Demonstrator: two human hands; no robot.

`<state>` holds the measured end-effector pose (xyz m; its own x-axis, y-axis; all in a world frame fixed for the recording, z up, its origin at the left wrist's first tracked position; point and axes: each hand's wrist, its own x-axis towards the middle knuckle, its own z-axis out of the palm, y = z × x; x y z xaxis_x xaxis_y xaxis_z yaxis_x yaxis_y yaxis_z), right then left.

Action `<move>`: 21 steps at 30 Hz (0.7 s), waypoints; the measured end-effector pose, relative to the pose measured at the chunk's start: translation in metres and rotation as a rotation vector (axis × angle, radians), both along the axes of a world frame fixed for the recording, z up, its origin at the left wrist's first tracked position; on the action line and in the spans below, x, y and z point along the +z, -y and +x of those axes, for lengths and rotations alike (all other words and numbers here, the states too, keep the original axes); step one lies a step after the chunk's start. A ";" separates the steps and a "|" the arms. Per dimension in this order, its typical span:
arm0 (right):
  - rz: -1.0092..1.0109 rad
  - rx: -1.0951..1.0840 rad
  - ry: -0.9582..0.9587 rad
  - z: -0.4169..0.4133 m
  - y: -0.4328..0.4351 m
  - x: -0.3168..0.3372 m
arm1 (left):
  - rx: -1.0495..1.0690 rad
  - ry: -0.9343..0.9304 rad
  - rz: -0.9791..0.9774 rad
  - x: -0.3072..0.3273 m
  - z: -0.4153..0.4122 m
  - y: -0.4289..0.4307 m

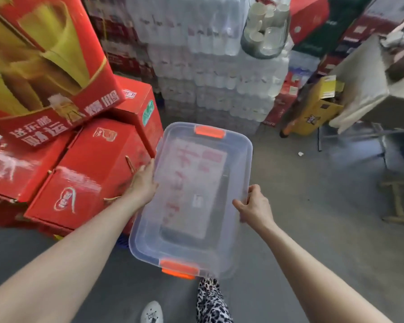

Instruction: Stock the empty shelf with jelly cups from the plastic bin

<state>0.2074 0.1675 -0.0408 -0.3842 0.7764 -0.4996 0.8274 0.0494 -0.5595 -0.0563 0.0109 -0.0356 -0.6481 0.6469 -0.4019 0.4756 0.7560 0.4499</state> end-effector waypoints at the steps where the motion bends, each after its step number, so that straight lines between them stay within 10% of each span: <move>1: -0.017 0.019 0.008 -0.009 -0.014 -0.010 | 0.012 -0.021 -0.023 -0.010 -0.006 -0.012; 21: -0.048 0.290 0.213 -0.062 -0.070 -0.058 | 0.034 -0.142 -0.173 -0.050 -0.023 -0.037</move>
